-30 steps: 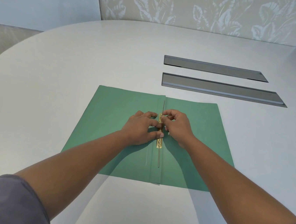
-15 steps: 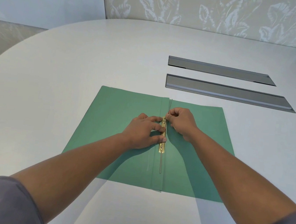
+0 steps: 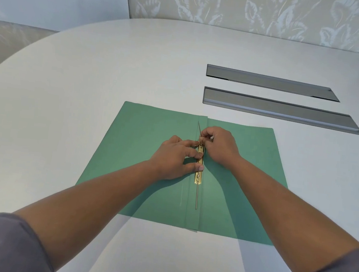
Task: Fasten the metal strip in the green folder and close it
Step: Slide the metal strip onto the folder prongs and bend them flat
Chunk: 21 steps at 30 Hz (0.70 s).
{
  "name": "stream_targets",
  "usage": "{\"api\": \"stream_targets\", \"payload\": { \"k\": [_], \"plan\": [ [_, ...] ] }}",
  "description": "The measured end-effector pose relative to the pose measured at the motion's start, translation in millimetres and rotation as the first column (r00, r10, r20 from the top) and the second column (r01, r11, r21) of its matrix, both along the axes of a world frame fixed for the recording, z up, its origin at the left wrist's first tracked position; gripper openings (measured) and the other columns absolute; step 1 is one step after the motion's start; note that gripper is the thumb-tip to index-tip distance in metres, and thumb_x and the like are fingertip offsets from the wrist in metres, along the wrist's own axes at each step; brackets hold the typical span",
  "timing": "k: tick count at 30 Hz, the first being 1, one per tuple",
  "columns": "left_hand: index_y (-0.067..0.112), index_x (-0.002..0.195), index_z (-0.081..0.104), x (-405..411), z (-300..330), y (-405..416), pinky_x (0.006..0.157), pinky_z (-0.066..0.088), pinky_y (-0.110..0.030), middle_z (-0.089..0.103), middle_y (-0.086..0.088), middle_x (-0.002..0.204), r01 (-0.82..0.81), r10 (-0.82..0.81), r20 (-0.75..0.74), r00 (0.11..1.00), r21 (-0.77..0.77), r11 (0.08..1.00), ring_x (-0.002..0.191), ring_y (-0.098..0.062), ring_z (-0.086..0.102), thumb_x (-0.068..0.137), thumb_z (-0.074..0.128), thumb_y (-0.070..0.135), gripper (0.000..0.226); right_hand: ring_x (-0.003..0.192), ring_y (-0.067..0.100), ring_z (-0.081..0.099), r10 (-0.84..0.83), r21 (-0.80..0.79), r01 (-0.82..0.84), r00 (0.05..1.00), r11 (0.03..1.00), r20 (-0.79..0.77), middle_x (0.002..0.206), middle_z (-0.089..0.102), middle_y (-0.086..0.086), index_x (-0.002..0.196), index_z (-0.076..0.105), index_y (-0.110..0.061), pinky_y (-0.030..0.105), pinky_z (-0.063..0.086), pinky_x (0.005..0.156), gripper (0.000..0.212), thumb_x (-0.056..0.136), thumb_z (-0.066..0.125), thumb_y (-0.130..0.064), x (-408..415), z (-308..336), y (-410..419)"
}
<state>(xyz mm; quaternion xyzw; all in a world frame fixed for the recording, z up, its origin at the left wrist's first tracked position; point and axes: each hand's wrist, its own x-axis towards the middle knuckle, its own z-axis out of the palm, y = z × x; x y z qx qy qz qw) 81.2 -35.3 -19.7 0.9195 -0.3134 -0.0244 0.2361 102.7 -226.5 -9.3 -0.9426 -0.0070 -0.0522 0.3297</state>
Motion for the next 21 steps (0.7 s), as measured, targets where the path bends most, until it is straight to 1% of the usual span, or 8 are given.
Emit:
{"api": "stream_targets", "payload": {
  "k": [3, 5, 7, 9, 11, 13, 17, 21],
  "plan": [
    [0.043, 0.119, 0.069, 0.4, -0.4, -0.3, 0.102, 0.039, -0.044, 0.052, 0.01, 0.149, 0.002, -0.002, 0.006, 1.0, 0.012, 1.0, 0.118, -0.025, 0.046, 0.084, 0.056, 0.073, 0.048, 0.076, 0.014, 0.061, 0.002, -0.053, -0.001, 1.0, 0.999, 0.008, 0.081, 0.068, -0.011, 0.081, 0.066, -0.032, 0.029, 0.043, 0.067, 0.014, 0.089, 0.066, -0.021, 1.2, -0.7, 1.7],
    [0.043, 0.119, 0.069, 0.6, -1.1, 0.1, 0.102, 0.04, -0.045, 0.052, 0.011, 0.149, 0.001, -0.001, 0.013, 1.0, 0.015, 1.0, 0.117, -0.025, 0.046, 0.084, 0.056, 0.073, 0.048, 0.073, 0.01, 0.06, -0.01, -0.042, 0.009, 1.0, 0.999, -0.017, 0.077, 0.066, -0.014, 0.079, 0.066, -0.032, 0.029, 0.043, 0.066, 0.013, 0.089, 0.068, -0.024, 4.1, 0.9, 1.6],
    [0.043, 0.12, 0.069, 0.6, -2.1, 0.5, 0.102, 0.039, -0.045, 0.052, 0.012, 0.148, 0.004, -0.004, 0.015, 1.0, 0.017, 1.0, 0.117, -0.025, 0.045, 0.084, 0.055, 0.073, 0.049, 0.072, 0.007, 0.06, -0.024, 0.013, 0.025, 0.997, 1.0, -0.075, 0.075, 0.066, -0.015, 0.077, 0.068, -0.031, 0.03, 0.047, 0.069, 0.012, 0.088, 0.07, -0.026, 8.4, 3.2, 0.2],
    [0.043, 0.121, 0.069, 0.7, -2.8, 0.5, 0.102, 0.039, -0.045, 0.052, 0.012, 0.148, 0.005, -0.005, 0.009, 1.0, 0.013, 1.0, 0.117, -0.025, 0.044, 0.084, 0.055, 0.073, 0.05, 0.078, 0.012, 0.065, -0.043, 0.103, 0.056, 0.99, 0.993, -0.133, 0.079, 0.071, -0.012, 0.078, 0.072, -0.024, 0.033, 0.052, 0.075, 0.009, 0.087, 0.073, -0.024, 12.6, 5.0, -1.4],
    [0.043, 0.121, 0.069, 1.0, -3.0, 0.7, 0.103, 0.039, -0.045, 0.051, 0.012, 0.148, 0.006, -0.006, 0.008, 1.0, 0.01, 1.0, 0.117, -0.024, 0.043, 0.084, 0.053, 0.074, 0.051, 0.083, 0.018, 0.068, -0.075, 0.194, 0.108, 0.982, 0.975, -0.174, 0.083, 0.074, -0.004, 0.081, 0.075, -0.016, 0.035, 0.053, 0.077, 0.006, 0.086, 0.074, -0.019, 16.3, 6.6, -2.1],
    [0.043, 0.121, 0.068, 1.5, -3.2, 1.0, 0.102, 0.039, -0.046, 0.052, 0.013, 0.148, 0.007, -0.007, 0.005, 1.0, 0.008, 1.0, 0.116, -0.023, 0.043, 0.084, 0.052, 0.075, 0.052, 0.079, 0.017, 0.066, -0.115, 0.265, 0.169, 0.972, 0.949, -0.207, 0.083, 0.074, -0.001, 0.082, 0.075, -0.011, 0.031, 0.051, 0.07, 0.006, 0.085, 0.076, -0.015, 18.7, 7.8, -2.6],
    [0.044, 0.121, 0.068, 1.7, -5.2, 1.3, 0.101, 0.04, -0.046, 0.053, 0.014, 0.147, 0.005, -0.005, 0.009, 1.0, 0.001, 1.0, 0.115, -0.022, 0.043, 0.083, 0.05, 0.078, 0.055, 0.06, 0.015, 0.055, -0.175, 0.334, 0.267, 0.944, 0.904, -0.281, 0.07, 0.067, 0.001, 0.079, 0.074, -0.009, 0.029, 0.045, 0.057, 0.006, 0.083, 0.077, -0.01, 19.6, 9.9, -3.3],
    [0.044, 0.123, 0.067, 1.7, -6.0, 0.9, 0.102, 0.04, -0.046, 0.052, 0.014, 0.147, 0.002, -0.002, 0.015, 1.0, 0.012, 1.0, 0.116, -0.023, 0.043, 0.082, 0.046, 0.08, 0.059, 0.056, 0.017, 0.055, -0.212, 0.353, 0.319, 0.927, 0.879, -0.309, 0.066, 0.064, 0.005, 0.075, 0.07, -0.01, 0.028, 0.046, 0.049, 0.009, 0.082, 0.077, -0.008, 17.8, 10.6, -3.2]
  ]
}}
